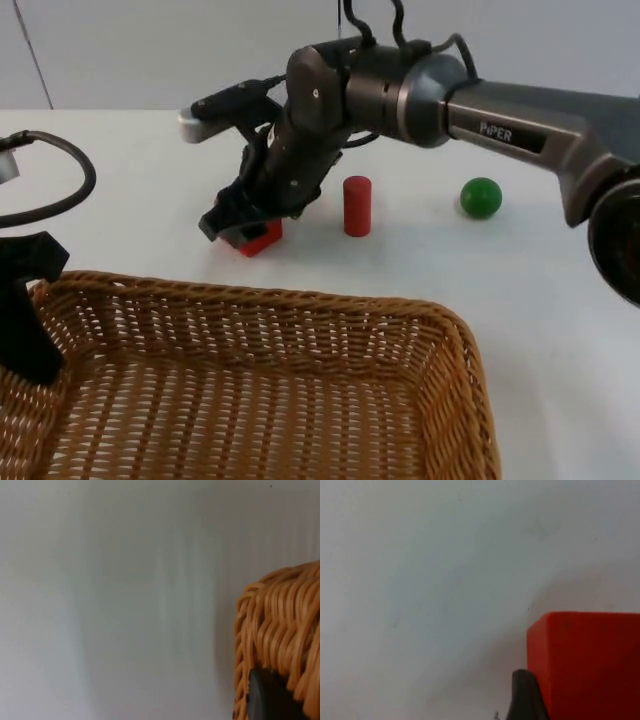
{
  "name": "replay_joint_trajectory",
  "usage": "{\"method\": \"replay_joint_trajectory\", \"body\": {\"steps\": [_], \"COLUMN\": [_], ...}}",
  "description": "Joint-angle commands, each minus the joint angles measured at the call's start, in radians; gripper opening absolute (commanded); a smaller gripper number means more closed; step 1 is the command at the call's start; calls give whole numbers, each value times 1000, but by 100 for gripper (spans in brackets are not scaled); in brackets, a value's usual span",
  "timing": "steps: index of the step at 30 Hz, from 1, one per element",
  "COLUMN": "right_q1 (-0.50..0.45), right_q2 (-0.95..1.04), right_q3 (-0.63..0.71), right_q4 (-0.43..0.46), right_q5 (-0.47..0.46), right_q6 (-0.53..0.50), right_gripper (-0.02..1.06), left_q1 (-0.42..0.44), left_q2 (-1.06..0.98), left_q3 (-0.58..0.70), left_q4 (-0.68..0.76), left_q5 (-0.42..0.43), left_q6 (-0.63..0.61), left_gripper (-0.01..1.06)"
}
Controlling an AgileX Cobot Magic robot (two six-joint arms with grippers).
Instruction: Pick up the basket with the left hand and place the object to the left of the red cylinder into the basket with the right hand.
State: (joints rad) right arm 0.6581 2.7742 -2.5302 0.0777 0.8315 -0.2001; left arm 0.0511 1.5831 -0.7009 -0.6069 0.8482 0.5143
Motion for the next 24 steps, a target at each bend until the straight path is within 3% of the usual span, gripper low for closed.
{"method": "replay_joint_trajectory", "body": {"steps": [1, 6, 11, 16, 24], "right_q1": [4, 4, 4, 4, 4], "right_q2": [-46, -191, -419, -526, -615], "right_q3": [-11, -11, -11, -11, 49], "right_q4": [-4, -4, -49, -49, -22], "right_q5": [-18, 63, 257, 384, 390], "right_q6": [-18, -45, -25, -12, 2], "right_gripper": [2, 0, 0, 0, 0], "left_q1": [2, 2, 2, 2, 2], "left_q2": [-12, -12, -12, -12, -12], "left_q3": [-4, -4, -4, -4, -4], "left_q4": [-32, -32, -32, -32, -32], "left_q5": [18, 20, 18, 18, 24], "left_q6": [1, 5, 4, 4, 7], "left_gripper": [0, 0, 0, 0, 0]}}
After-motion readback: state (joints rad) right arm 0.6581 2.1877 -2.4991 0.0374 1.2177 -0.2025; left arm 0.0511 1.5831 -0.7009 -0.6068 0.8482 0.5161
